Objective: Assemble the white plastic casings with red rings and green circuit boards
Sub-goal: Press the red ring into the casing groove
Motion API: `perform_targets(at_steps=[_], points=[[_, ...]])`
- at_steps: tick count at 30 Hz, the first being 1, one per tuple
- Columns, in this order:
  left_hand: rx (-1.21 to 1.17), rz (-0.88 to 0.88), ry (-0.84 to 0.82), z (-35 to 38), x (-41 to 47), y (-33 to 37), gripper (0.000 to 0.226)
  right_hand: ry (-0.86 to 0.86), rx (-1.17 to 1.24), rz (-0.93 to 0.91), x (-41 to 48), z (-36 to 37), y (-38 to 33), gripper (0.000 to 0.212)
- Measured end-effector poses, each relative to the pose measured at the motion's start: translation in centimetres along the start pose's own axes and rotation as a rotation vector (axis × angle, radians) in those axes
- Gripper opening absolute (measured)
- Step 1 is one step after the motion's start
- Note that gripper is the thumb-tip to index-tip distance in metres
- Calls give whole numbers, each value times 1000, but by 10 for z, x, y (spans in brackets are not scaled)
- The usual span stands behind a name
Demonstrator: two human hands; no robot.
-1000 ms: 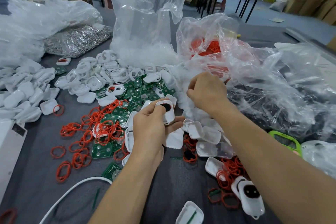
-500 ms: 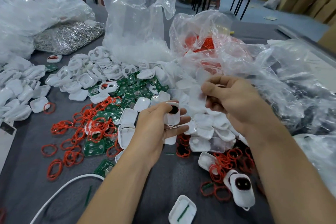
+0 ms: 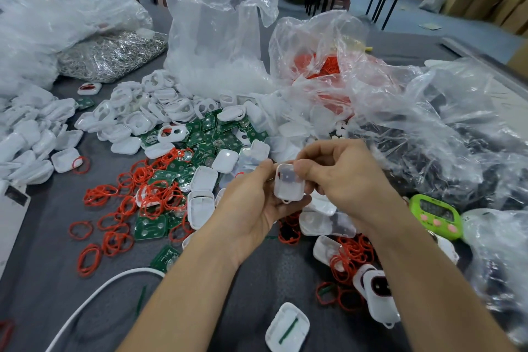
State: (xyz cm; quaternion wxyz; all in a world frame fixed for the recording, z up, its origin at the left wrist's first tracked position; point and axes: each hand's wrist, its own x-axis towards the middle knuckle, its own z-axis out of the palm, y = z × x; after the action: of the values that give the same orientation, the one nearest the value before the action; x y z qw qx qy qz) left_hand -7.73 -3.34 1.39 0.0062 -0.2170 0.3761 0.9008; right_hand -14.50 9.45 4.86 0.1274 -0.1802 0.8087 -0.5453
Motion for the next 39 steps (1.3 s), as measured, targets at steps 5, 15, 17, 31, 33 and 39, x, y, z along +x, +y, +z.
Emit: perform_targets(at_steps=[5, 15, 17, 31, 33, 39], points=[[-16, -19, -1, 0, 2, -2, 46, 121, -178, -69, -2, 8, 4, 17], [-74, -9, -21, -3, 4, -2, 38, 160, -119, -71, -4, 14, 9, 18], [-87, -8, -45, -4, 4, -3, 36, 136, -97, -48, -4, 15, 9, 19], [-100, -5, -50, -1, 2, -3, 36, 320, -229, -169, -6, 26, 12, 12], [-88, -9, -41, -2, 3, -4, 34, 306, -164, -139, -4, 24, 13, 16], [-61, 2, -32, -2, 6, -6, 44, 249, -63, -82, -1, 19, 18, 19]])
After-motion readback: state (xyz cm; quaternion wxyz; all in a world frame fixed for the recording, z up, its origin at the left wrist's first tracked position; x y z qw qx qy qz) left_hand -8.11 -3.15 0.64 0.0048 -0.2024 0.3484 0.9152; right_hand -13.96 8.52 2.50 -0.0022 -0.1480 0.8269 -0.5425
